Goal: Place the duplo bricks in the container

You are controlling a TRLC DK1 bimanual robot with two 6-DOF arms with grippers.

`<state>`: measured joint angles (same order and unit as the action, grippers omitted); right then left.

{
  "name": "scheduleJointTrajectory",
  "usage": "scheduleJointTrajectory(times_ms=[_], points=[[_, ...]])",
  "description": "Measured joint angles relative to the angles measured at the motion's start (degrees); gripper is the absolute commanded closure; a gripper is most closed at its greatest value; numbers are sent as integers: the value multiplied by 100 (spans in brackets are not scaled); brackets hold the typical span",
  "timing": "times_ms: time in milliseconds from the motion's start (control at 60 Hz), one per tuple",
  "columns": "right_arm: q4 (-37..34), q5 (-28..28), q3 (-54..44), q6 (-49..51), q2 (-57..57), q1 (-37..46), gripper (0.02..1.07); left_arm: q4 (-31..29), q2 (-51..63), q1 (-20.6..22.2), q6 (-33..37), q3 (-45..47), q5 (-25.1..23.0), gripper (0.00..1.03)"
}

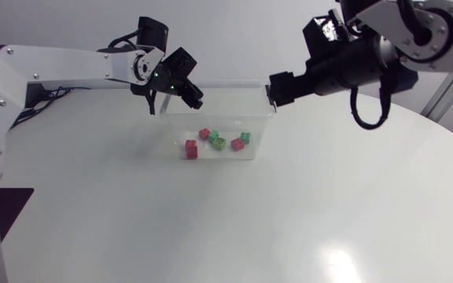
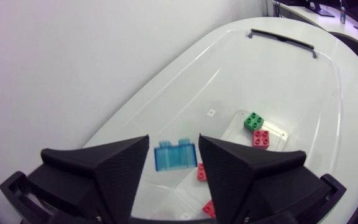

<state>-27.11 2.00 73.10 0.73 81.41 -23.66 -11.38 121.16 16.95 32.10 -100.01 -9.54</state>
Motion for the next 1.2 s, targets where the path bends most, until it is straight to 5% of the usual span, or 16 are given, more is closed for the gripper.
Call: scheduleJointTrajectory(times_ms=[350,683,1200], points=[[385,708,-1851,557,-1963,420,7,208,-695,-210,-264,763,859,4],[595,769,-2911,879,-3569,1069,7,944,-3530,-1128,-518,3126,925,4],[481,793,-4170,1158,-5825,1749,7,1392,-8008,-1609,-514,6588,942,4]])
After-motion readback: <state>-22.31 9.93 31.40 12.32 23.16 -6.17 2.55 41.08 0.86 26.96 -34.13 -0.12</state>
